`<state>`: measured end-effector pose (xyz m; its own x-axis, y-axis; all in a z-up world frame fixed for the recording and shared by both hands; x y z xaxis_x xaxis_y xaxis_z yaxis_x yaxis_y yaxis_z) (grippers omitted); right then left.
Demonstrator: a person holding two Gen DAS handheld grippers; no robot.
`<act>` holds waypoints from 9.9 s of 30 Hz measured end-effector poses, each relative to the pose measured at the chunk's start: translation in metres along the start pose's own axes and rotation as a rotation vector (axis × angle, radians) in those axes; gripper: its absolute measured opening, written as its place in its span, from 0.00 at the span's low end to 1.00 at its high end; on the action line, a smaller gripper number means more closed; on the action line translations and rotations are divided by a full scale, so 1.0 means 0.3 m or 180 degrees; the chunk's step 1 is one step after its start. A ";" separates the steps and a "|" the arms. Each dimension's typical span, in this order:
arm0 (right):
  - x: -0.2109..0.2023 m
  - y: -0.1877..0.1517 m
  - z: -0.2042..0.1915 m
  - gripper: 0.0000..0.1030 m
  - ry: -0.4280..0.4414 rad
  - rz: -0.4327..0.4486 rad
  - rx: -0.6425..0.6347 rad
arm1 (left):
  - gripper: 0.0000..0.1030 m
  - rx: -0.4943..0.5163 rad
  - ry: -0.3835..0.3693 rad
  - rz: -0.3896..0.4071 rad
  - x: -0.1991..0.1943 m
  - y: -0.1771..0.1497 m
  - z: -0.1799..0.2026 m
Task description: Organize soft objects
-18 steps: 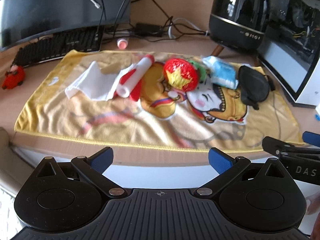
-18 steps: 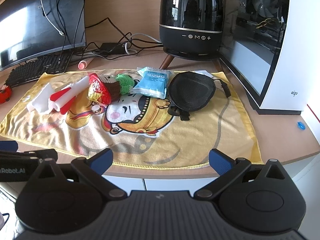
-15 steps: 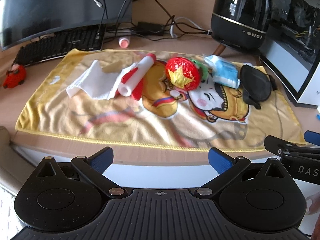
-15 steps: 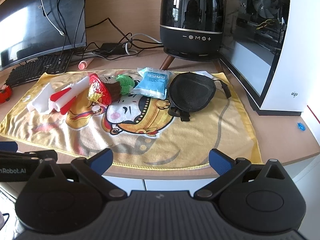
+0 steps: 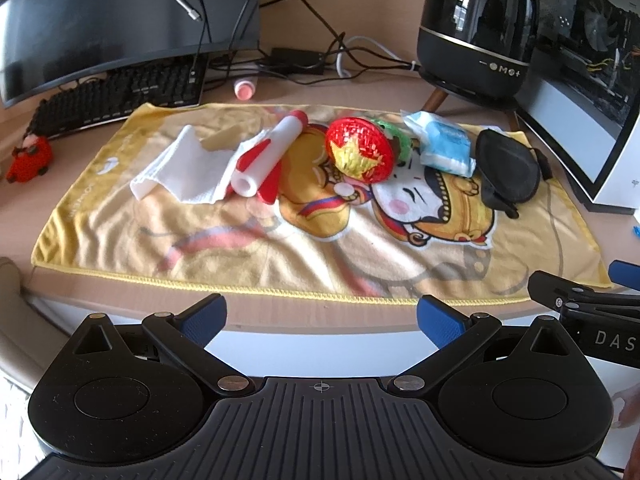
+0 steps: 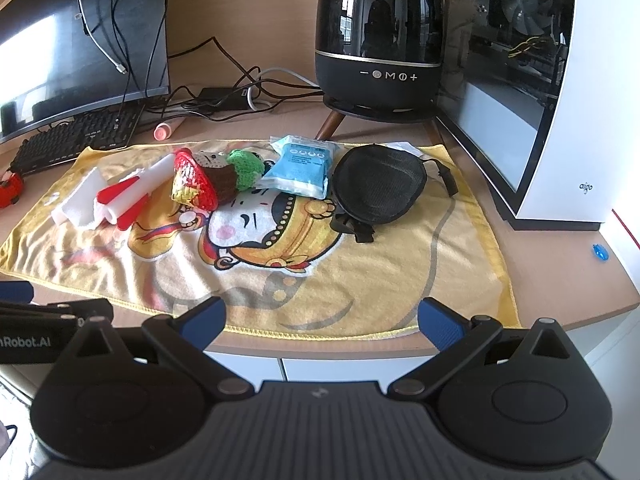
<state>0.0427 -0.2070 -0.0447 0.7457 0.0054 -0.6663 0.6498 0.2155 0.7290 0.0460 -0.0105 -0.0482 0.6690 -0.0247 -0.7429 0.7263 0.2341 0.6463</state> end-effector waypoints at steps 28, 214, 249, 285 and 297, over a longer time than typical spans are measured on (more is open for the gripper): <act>0.002 0.012 -0.020 1.00 0.0040 -0.0044 0.0017 | 1.00 -0.0100 -0.0061 -0.0136 0.014 -0.017 -0.031; 0.692 0.744 -0.685 0.38 0.1796 -0.0797 0.0237 | 0.99 -0.1129 -0.0601 0.0246 0.274 0.502 -0.683; 0.323 0.476 -0.938 0.40 0.0968 0.2235 -0.2880 | 0.43 -0.0262 -0.0981 0.0477 0.253 0.639 -0.334; 0.450 0.563 -0.883 0.31 0.1329 0.1261 -0.2319 | 0.81 -0.0837 -0.1217 0.0861 0.142 0.730 -0.527; 0.461 0.579 -0.878 0.31 0.1428 0.1143 -0.2087 | 0.64 -0.0300 -0.1377 0.0434 0.291 0.652 -0.330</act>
<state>0.2199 0.0885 -0.0516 0.6710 0.5353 -0.5131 0.0677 0.6448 0.7613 0.2307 0.1294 -0.0040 0.7764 -0.3862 -0.4982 0.6230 0.3504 0.6994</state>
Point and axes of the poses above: each gripper's, at about its wrist camera, not at the fingertips, and x roughly the way its jaws point, z to its right, y to its top, the point moved 7 cm from there along x, roughly the way its jaws point, and after that the axes turned 12 degrees about -x, right-handed, at the moved point
